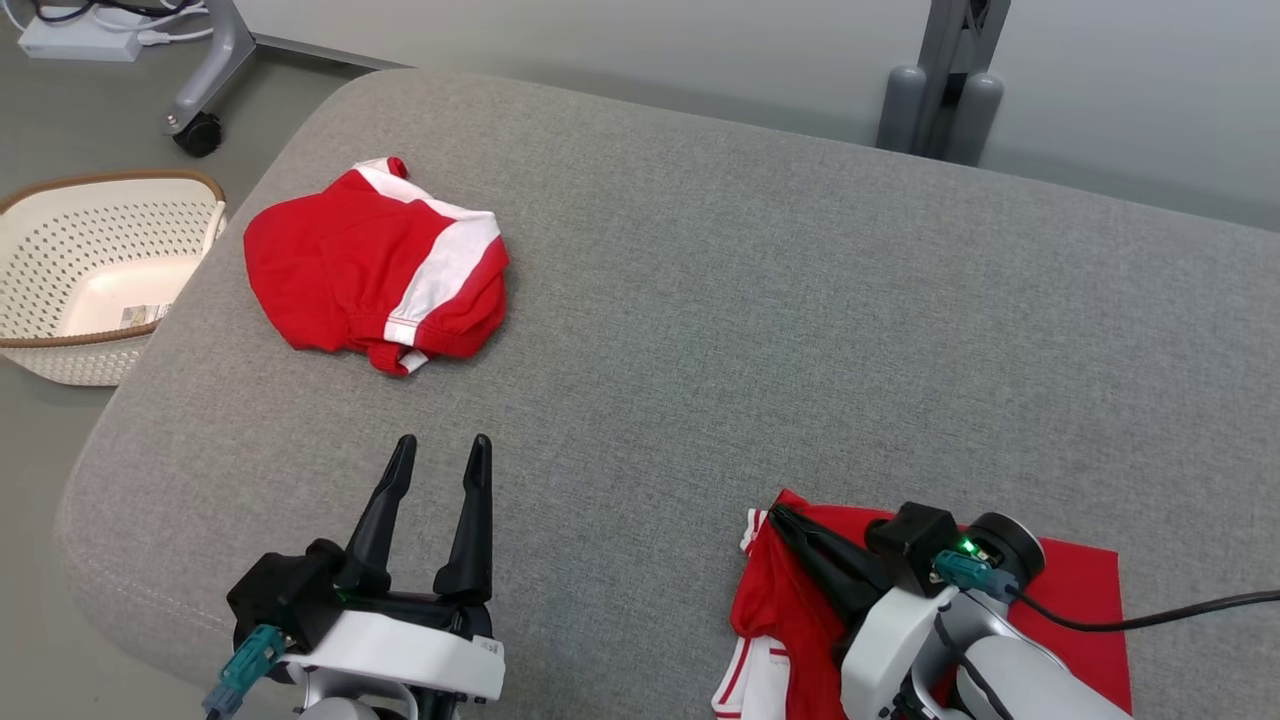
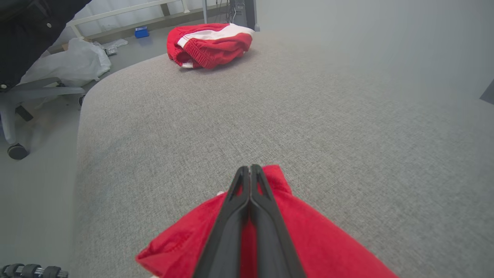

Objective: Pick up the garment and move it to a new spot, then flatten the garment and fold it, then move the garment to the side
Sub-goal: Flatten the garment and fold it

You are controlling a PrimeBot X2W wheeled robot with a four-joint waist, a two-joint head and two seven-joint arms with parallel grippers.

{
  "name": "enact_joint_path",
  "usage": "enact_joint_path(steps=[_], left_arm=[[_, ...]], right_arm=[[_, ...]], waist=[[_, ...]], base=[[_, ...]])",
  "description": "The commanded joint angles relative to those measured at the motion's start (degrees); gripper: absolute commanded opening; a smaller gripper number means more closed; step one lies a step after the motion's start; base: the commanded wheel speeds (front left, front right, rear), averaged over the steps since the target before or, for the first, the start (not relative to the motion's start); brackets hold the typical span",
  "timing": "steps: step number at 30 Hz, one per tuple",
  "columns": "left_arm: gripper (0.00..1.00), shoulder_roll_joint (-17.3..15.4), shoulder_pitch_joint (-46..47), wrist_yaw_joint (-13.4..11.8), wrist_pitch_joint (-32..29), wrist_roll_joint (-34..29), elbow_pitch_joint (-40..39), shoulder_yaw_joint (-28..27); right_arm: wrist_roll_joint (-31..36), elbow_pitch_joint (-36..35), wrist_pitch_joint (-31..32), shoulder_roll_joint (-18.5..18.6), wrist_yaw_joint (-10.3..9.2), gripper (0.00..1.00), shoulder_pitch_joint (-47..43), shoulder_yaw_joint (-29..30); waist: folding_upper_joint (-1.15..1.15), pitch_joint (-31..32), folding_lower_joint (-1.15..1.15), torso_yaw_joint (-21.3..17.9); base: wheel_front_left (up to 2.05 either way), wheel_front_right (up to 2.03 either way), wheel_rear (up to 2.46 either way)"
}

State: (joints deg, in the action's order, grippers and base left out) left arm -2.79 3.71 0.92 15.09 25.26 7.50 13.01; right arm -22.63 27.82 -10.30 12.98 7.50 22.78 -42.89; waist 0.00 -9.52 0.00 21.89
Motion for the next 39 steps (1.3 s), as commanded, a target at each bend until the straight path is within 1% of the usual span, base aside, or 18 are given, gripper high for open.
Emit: enact_joint_path(steps=[1,6,10,13,19,26,31,39], left_arm=[[1.00,-0.2,-0.2,-0.4,0.1,0.3,0.1,-0.2],[1.00,-0.2,-0.4,-0.5,0.1,0.5,0.1,-0.4],[1.00,-0.2,-0.5,-0.6,0.1,0.7,0.2,-0.7],[1.00,-0.2,-0.6,-0.5,0.1,0.6,0.3,-0.9],[1.00,-0.2,-0.6,-0.4,0.1,0.1,0.2,-1.4],[1.00,-0.2,-0.8,-0.2,0.1,-0.4,0.3,-1.9],[1.00,-0.2,-0.7,0.0,0.1,-0.5,0.4,-2.0],[1.00,-0.2,-0.5,0.3,0.1,-0.6,0.6,-2.0]], right_arm=[[0.1,0.3,0.3,0.0,-0.02,0.00,0.6,-0.6],[-1.0,0.4,1.2,-0.1,-0.02,0.00,0.9,-2.3],[-2.3,-0.5,0.5,0.0,-0.02,0.00,1.3,-3.3],[-3.2,-1.3,-0.6,0.4,-0.02,0.00,1.2,-2.2],[-2.5,-3.3,-1.5,2.1,-0.02,0.00,-1.6,2.5],[-1.0,-6.8,1.2,4.3,-0.02,0.00,-8.5,5.5],[-1.5,-9.5,3.9,4.9,-0.02,0.00,-13.1,4.7],[-4.3,-13.0,7.9,5.4,-0.02,0.00,-15.3,-0.5]], waist=[[0.00,0.2,0.00,0.3],[0.00,0.4,0.00,0.6],[0.00,0.6,0.00,0.3],[0.00,0.9,0.00,-0.3],[0.00,1.5,0.00,-2.0],[0.00,2.0,0.00,-3.2],[0.00,2.0,0.00,-3.3],[0.00,2.3,0.00,-2.8]], base=[[0.00,0.00,0.00],[0.00,0.00,0.00],[0.00,0.00,0.00],[0.00,0.00,0.00],[0.00,0.00,0.00],[0.00,0.00,0.00],[0.00,0.00,0.00],[0.00,0.00,0.00]])
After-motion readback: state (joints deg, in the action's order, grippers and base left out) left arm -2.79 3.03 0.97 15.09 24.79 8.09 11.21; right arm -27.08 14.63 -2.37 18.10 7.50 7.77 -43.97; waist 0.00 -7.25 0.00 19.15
